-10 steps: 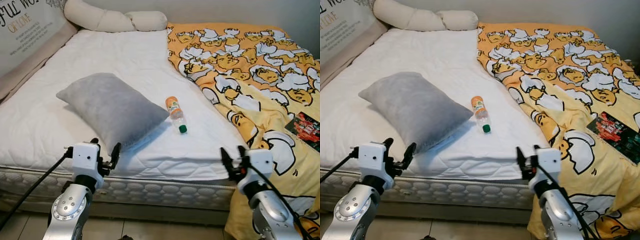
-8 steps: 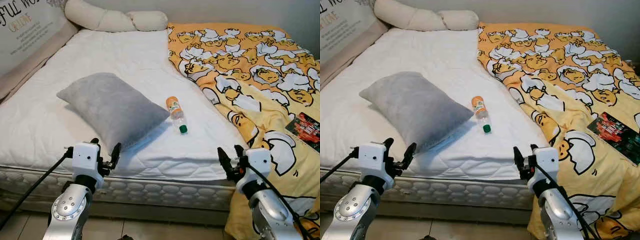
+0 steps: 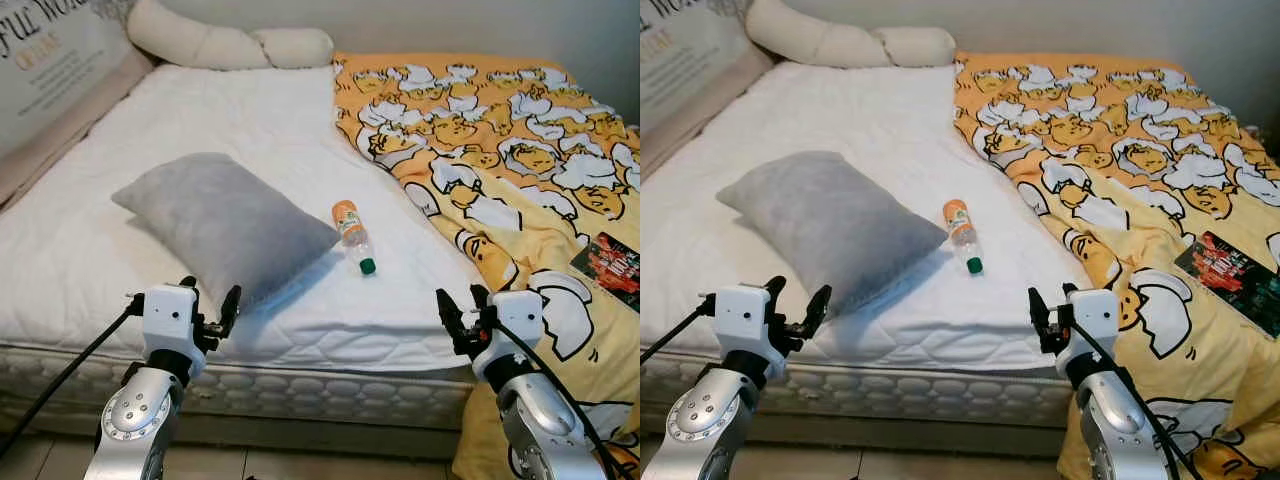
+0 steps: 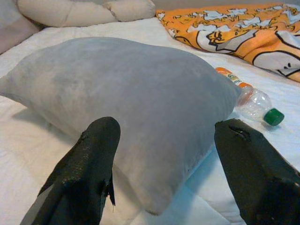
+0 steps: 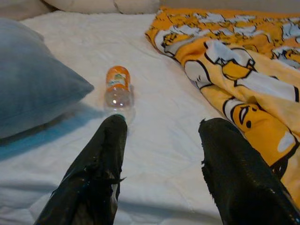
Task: Clean up the room
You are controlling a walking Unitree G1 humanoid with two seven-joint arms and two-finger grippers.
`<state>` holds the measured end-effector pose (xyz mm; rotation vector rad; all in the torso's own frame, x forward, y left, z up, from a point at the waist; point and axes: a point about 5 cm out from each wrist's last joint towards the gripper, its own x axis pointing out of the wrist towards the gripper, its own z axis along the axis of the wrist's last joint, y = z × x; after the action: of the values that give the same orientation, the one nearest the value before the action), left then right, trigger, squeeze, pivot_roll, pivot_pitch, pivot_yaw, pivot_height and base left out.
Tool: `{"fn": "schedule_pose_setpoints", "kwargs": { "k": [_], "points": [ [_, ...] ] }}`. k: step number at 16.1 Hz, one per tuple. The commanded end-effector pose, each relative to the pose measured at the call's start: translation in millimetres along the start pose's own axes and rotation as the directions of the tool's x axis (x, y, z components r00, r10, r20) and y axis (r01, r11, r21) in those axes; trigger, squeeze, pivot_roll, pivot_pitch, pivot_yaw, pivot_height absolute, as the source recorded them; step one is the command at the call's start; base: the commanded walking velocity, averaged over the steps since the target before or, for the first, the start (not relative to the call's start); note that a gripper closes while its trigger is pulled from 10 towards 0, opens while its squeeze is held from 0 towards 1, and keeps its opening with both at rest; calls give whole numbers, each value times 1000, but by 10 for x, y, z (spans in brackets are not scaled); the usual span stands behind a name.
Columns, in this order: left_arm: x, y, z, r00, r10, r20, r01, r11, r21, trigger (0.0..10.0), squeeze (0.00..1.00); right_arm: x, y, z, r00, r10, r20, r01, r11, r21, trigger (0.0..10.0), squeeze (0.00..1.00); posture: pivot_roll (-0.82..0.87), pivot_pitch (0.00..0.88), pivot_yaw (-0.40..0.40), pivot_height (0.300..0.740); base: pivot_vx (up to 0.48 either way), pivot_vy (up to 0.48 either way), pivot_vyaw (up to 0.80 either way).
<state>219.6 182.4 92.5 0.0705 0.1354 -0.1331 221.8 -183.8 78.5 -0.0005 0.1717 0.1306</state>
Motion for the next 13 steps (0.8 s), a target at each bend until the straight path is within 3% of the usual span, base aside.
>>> {"fn": "schedule_pose_setpoints", "kwargs": {
  "k": [1,4,8,13],
  "points": [
    [10,-2,31,1000,-6,6,5,1000,8,10000,0,-2,-28,-23,1000,-13,-14,13,1000,-11,10000,0,-13,0,30,740,341,0,0],
    [8,-45,-2,1000,-8,1,8,1000,-8,10000,0,-17,-36,-21,1000,-18,-14,17,998,-63,10000,0,-27,0,31,740,336,0,0],
    [19,-59,-12,1000,-3,-1,3,1000,-21,10000,0,-4,-54,9,1000,-26,-7,26,998,-56,10000,0,-48,0,36,740,333,0,0],
    [57,-74,-2,1000,-16,4,17,1000,-17,10000,0,37,26,-16,1000,10,-18,-12,995,-96,10000,0,-51,0,46,740,334,0,113]
  ]
}}
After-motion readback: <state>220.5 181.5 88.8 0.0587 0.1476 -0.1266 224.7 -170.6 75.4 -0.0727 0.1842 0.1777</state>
